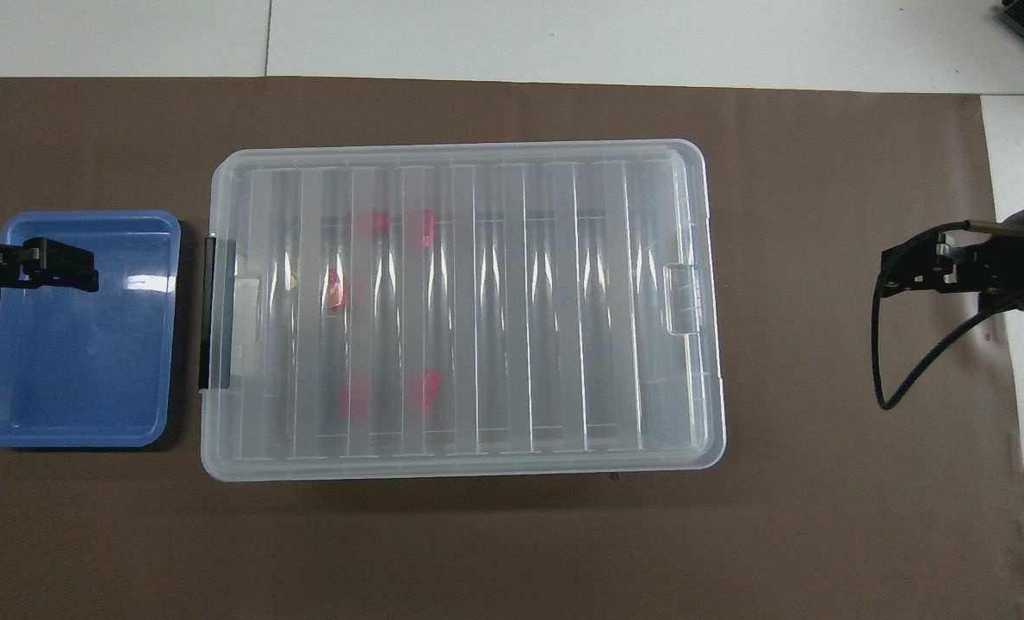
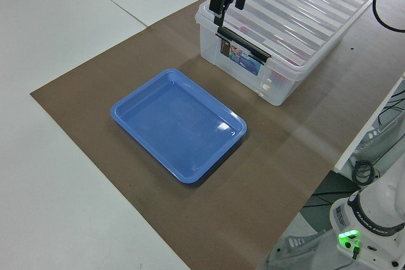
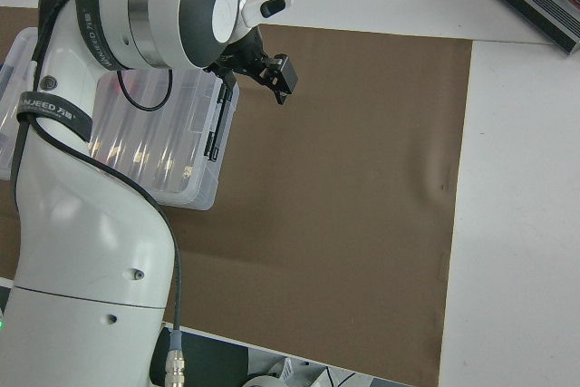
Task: Place red block in blue tray from box
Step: 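Move the right gripper toward the edge of the clear lid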
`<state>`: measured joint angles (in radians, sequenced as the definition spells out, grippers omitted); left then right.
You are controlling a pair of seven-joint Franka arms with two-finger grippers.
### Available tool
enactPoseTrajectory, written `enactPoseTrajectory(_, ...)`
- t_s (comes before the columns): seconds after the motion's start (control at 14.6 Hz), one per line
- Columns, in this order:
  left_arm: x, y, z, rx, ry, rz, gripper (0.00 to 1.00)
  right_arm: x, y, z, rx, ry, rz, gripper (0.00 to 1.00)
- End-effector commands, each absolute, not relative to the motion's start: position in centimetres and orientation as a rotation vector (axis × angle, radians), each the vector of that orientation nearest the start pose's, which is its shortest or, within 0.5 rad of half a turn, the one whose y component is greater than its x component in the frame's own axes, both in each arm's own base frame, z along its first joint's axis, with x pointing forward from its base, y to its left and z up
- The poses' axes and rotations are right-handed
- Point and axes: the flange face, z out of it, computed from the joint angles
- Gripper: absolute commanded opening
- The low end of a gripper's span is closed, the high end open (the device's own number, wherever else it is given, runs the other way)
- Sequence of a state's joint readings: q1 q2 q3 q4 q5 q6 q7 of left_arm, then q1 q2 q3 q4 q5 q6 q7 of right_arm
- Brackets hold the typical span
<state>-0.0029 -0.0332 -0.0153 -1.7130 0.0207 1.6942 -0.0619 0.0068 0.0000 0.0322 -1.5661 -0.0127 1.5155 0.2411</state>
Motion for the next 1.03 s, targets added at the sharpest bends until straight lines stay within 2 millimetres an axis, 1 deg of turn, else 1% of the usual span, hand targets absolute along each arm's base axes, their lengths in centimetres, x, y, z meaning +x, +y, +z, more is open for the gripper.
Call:
enactPoseTrajectory(0.0,54.7,-0.6,59.1,-3.133,-0.088,-0.032,1.0,54.2,2.0,62.2,-3.123,0.274,0.052,1.0)
enactPoseTrajectory(0.27,54.7,-0.7,59.1,-3.133,-0.085,-0.032,1.0,54.2,1.7,62.4,-3.124,0.283,0.049,1.0)
enactPoseTrajectory(0.34,54.7,-0.7,59.1,-3.133,-0.085,-0.032,1.0,54.2,1.2,62.3,-3.122,0.293,0.061,1.0)
enactPoseTrajectory(0.41,54.7,-0.7,59.1,-3.133,-0.085,-0.032,1.0,54.2,1.2,61.8,-3.121,0.302,0.062,1.0)
enactPoseTrajectory(0.48,54.7,-0.7,59.1,-3.133,-0.085,-0.032,1.0,54.1,1.9,61.6,-3.122,0.286,0.038,1.0)
enactPoseTrajectory(0.62,54.7,-0.6,59.1,-3.133,-0.088,-0.032,1.0,54.0,2.6,60.8,-3.118,0.277,-0.038,1.0)
enactPoseTrajectory(0.68,54.7,-0.7,59.1,-3.133,-0.085,-0.032,1.0,54.0,2.7,60.2,-3.112,0.278,-0.047,1.0)
enactPoseTrajectory(0.82,54.7,-0.6,59.1,-3.133,-0.088,-0.032,1.0,54.4,3.7,58.9,-3.105,0.255,-0.088,0.99)
enactPoseTrajectory(0.89,54.7,-0.7,59.1,-3.133,-0.085,-0.032,1.0,54.7,3.9,58.4,-3.103,0.249,-0.102,0.95)
enactPoseTrajectory(0.96,54.7,-0.7,59.1,-3.133,-0.085,-0.032,1.0,54.9,5.2,57.7,-3.105,0.214,-0.102,0.95)
